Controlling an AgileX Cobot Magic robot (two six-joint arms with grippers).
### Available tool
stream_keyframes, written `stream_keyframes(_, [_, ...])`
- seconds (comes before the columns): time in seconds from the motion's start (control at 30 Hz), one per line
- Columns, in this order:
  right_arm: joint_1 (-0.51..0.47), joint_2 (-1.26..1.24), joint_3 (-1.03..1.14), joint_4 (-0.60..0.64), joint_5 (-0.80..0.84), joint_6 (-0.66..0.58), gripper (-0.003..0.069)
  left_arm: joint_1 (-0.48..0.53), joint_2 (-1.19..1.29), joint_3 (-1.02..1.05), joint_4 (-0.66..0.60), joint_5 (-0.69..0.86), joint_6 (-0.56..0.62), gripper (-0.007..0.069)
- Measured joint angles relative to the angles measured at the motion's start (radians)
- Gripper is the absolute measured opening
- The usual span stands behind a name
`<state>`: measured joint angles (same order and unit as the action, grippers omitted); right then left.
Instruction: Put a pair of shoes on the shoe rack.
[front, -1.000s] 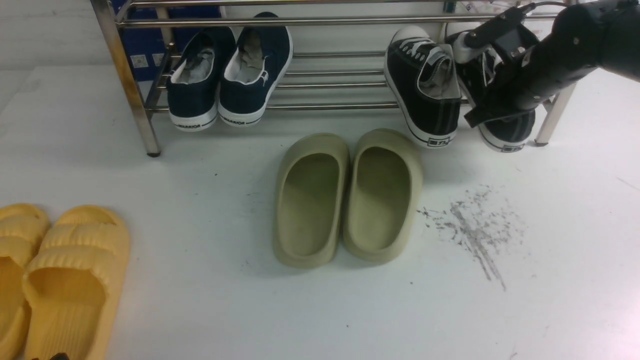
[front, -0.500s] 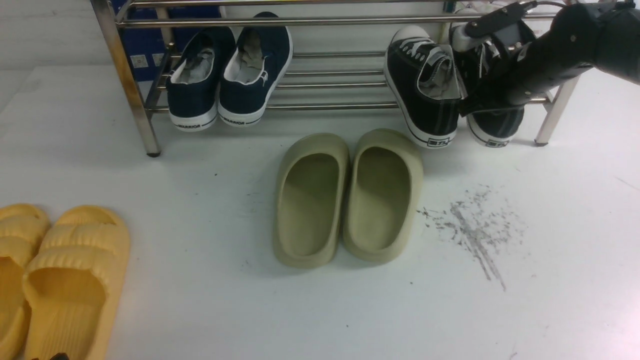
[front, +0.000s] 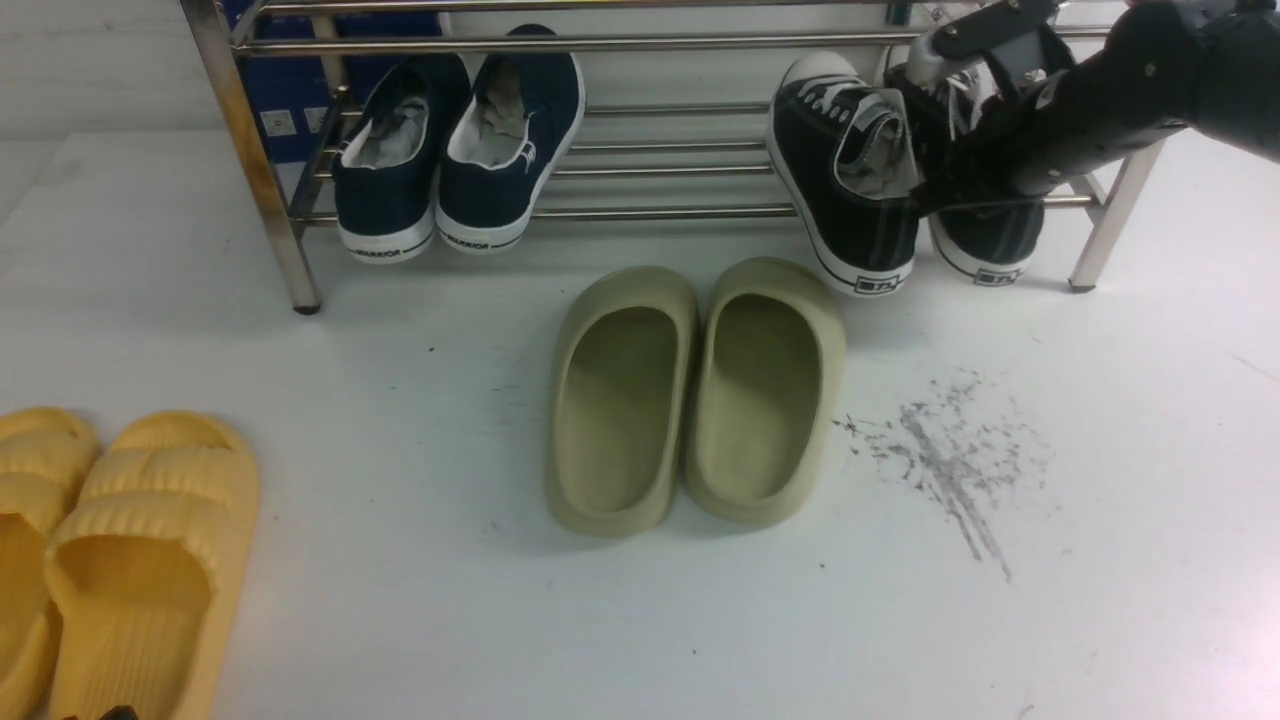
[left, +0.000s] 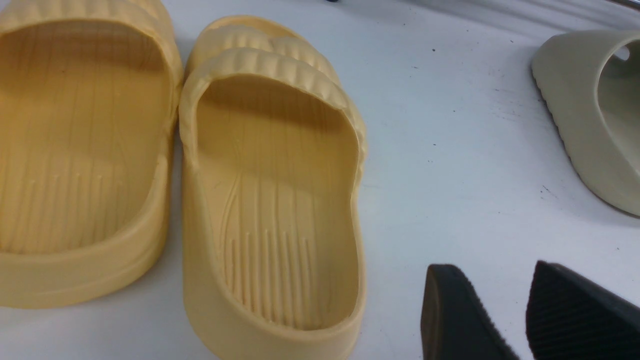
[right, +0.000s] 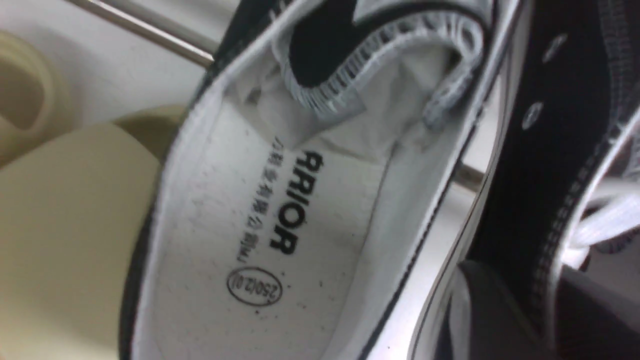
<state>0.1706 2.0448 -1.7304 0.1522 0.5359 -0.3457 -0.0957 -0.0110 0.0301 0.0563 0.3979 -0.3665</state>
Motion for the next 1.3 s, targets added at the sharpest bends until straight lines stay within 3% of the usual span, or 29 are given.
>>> stream_keyframes(0.23, [0.0,-0.031,-0.001,0.056,0.031,0.0,0.0343,0.0,0.0,0.0,0.0,0.0,0.0,0.0239])
stream_keyframes(0.53, [0.0,-0.178,-0.001,0.144,0.263,0.057,0.0344,0.0,0.0,0.0,0.0,0.0,0.0,0.0239])
stream_keyframes(0.63, [-0.008,-0.218,-0.001,0.096,0.371,0.104,0.0306,0.0,0.0,0.0,0.0,0.0,0.0,0.0239])
stream_keyframes(0.67, [-0.026,-0.247,-0.001,0.047,0.443,0.17,0.0249,0.0,0.0,0.0,0.0,0.0,0.0,0.0239])
stream_keyframes(0.7, [-0.03,-0.247,-0.001,0.04,0.452,0.178,0.024,0.0,0.0,0.0,0.0,0.0,0.0,0.0239])
stream_keyframes(0.73, [-0.059,-0.275,-0.001,-0.017,0.537,0.242,0.0145,0.0,0.0,0.0,0.0,0.0,0.0,0.0239])
stream_keyframes(0.8, [-0.101,-0.315,0.005,-0.057,0.616,0.289,0.0035,0.0,0.0,0.0,0.0,0.0,0.0,0.0239])
stream_keyframes(0.9, [-0.126,-0.399,0.053,-0.057,0.66,0.299,-0.0003,0.0,0.0,0.0,0.0,0.0,0.0,0.0239])
stream_keyframes(1.3, [-0.092,-0.849,0.453,0.074,0.592,0.308,-0.0003,0.0,0.0,0.0,0.0,0.0,0.0,0.0239])
